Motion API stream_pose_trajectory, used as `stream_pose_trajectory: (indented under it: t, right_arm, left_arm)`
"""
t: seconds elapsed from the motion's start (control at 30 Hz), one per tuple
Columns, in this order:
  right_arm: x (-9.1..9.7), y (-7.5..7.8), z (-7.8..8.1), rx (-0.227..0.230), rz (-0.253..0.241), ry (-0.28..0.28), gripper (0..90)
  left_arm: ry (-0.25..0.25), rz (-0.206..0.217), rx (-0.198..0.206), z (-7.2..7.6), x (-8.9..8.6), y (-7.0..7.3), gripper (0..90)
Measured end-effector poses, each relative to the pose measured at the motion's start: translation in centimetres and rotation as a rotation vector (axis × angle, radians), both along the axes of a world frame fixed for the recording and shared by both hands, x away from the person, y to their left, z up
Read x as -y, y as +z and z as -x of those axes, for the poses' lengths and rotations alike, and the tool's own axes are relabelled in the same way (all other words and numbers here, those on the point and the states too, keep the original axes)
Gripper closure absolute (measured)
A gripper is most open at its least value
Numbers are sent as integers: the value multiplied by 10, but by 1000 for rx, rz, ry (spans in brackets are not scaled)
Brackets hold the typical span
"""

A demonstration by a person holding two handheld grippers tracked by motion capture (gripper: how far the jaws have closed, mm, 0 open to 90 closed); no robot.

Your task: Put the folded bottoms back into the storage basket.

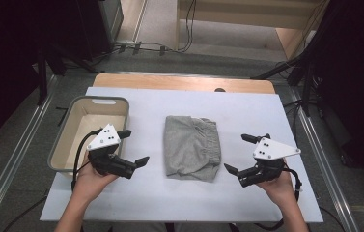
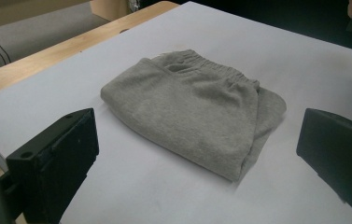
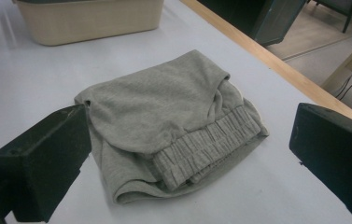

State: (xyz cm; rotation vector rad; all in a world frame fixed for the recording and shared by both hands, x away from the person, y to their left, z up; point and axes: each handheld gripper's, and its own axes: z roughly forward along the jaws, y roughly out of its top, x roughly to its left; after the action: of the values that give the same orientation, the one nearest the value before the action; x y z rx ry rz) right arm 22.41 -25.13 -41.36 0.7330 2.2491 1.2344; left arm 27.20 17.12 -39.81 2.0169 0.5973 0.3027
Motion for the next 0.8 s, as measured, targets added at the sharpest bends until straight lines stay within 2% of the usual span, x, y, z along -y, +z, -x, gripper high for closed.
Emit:
stream_pose_trajectory:
  t: [0.33,0.47,0.5,0.8]
  right_arm:
    - [-6,-7,-4,-28,10,20,0]
    - [-11,-11,-4,-40,40,33,0]
    - [-15,-13,-4,-41,63,47,0]
    - [-20,-18,-5,-43,86,58,0]
  left_arm:
    - [0,1,0,0,0,0,0]
    - [0,1,-1,0,0,0,0]
    - [1,2,-1,0,0,0,0]
    - [2,2,-2,0,-1,0,0]
